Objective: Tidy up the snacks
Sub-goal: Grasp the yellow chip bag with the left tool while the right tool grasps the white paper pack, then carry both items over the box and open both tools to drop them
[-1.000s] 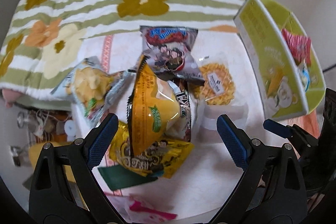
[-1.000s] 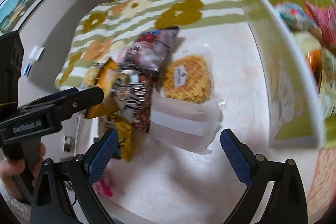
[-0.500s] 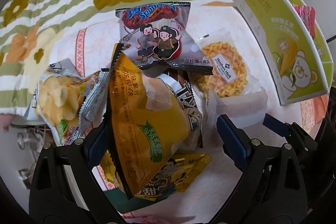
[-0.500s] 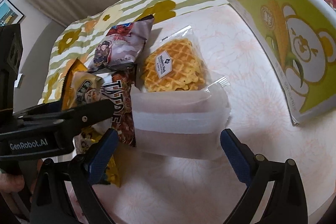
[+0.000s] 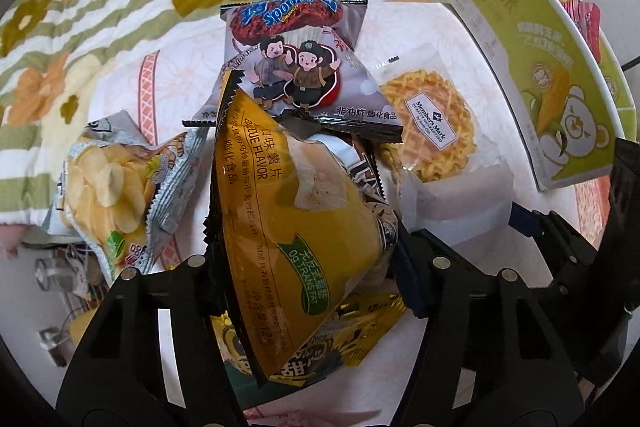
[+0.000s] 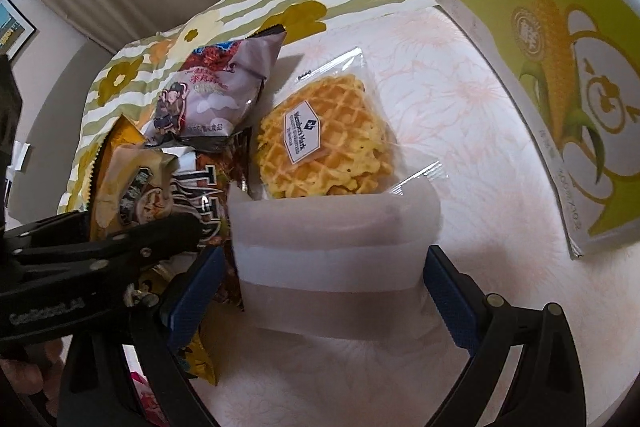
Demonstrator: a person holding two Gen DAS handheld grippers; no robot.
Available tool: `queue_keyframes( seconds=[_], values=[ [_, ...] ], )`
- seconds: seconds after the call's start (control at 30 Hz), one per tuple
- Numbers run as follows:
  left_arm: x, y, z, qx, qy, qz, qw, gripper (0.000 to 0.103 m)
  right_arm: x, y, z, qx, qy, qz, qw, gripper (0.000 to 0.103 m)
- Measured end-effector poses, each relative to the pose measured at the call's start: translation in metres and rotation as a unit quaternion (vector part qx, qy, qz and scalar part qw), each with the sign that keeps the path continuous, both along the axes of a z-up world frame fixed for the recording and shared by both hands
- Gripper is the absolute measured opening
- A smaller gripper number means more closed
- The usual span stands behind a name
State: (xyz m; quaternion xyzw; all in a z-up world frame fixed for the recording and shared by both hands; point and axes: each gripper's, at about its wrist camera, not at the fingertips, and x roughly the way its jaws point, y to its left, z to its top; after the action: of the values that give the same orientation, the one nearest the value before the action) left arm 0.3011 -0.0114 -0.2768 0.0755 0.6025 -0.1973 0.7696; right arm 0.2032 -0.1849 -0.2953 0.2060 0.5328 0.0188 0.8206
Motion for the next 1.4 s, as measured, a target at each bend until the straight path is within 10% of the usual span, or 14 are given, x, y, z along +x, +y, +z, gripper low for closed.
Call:
queue_keyframes(
  seconds=[0.47, 0.6, 0.83, 1.4],
  values=[
    [-0.022, 0.018, 0.031, 0.002, -0.038, 0.023, 0.999, 0.058, 0.004, 0.008, -0.002, -0.022, -0.001, 0.026, 0.999, 0.097],
    [-0.027, 0.021, 0.032, -0.001, -0.039, 0.028, 0.9988, 0.058, 0.001, 0.011, 0.001, -0.035, -0.005, 0.043, 0.998, 0.073],
    [-0.034, 0.02, 0.042, -0.013, -0.049, 0.03, 0.9982, 0.058, -0.01, 0.006, 0.01, -0.037, -0.008, 0.043, 0.998, 0.07],
    [-0.043, 0.013, 0.123, -0.084, -0.124, 0.033, 0.9881, 0.058, -0.029, -0.022, 0.129, -0.06, -0.124, 0.029, 0.99, 0.07]
  ],
)
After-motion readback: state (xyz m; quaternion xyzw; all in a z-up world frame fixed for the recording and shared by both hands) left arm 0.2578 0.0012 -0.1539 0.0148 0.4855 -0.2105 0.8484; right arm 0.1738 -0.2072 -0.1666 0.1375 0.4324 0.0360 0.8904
